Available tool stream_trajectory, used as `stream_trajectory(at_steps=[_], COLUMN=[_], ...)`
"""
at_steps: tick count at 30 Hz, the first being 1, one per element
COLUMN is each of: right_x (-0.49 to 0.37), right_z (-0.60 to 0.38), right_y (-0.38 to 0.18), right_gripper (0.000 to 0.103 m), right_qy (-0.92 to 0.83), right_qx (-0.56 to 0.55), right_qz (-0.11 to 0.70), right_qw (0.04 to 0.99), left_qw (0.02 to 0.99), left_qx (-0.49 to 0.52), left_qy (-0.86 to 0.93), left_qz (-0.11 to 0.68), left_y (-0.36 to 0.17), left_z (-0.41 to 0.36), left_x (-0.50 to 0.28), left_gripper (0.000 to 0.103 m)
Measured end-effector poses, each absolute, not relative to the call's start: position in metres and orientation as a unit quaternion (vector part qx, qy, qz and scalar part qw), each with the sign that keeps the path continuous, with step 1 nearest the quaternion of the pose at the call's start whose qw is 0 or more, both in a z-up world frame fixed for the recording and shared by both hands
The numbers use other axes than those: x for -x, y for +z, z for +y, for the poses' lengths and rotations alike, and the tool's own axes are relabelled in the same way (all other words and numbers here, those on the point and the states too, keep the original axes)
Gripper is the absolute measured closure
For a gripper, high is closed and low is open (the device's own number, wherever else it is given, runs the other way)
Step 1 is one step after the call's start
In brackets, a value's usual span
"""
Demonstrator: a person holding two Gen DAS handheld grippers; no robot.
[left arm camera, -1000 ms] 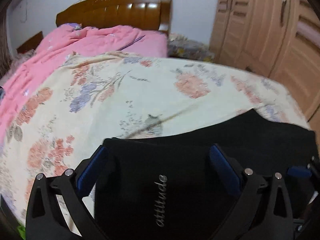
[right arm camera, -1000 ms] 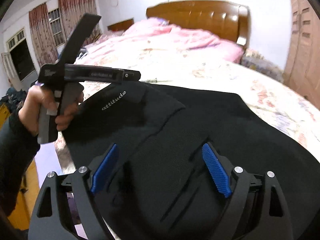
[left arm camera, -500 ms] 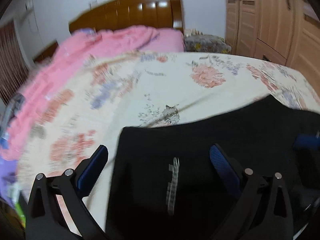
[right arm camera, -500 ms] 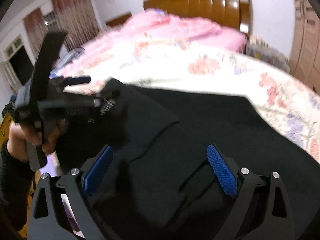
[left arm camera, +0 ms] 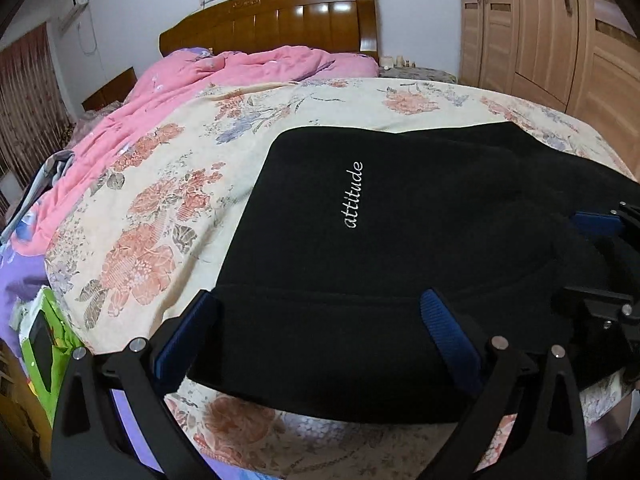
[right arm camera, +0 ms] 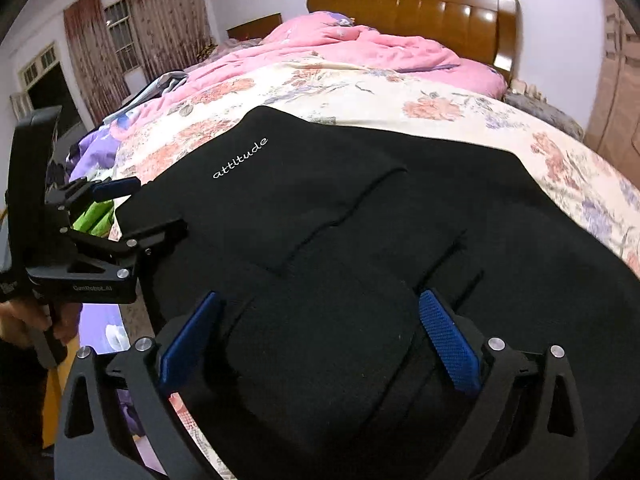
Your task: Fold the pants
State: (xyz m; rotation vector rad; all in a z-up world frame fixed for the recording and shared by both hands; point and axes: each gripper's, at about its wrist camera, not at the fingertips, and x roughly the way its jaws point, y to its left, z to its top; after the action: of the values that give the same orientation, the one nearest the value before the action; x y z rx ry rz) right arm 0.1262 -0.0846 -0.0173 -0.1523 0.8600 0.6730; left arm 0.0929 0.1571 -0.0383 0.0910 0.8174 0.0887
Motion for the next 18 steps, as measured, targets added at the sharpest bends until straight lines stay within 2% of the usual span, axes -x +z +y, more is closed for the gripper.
stream_trajectory(at_steps=[6,10,13,18], right_x=[-0.098,-0.092,-0.098,-0.094], right_z=[-0.096,-0.096,-0.111,-0.108], right_y=[0.004,-0.022,-0.036,-0.031], right_gripper=[0.007,0.007,0.006,0.006], right_qy=[0.322,0.285,0.308,0.296], right_qx=[0.069,0.119,0.057,0.086], right_qz=[0.37,0.406,0.422,0.434], right_qw=[0.869,0.86,0.851,0.846], left_qw=[0.918,0.918,0.919,0.92], left_qx=[-0.042,-0.045,-0.046,-0.042], left_qy=[0.047,0.053,0.054,0.054], left_qz=[0.391,0.39,0.387,0.386], left_y=[-0.042,-0.043,-0.044,-0.045], left_z=[0.159,0.157,0.157,0.158], left_x=[-0.092,-0.093,-0.093,-0.093], left_gripper=[0.001,0.001,0.001,0.001])
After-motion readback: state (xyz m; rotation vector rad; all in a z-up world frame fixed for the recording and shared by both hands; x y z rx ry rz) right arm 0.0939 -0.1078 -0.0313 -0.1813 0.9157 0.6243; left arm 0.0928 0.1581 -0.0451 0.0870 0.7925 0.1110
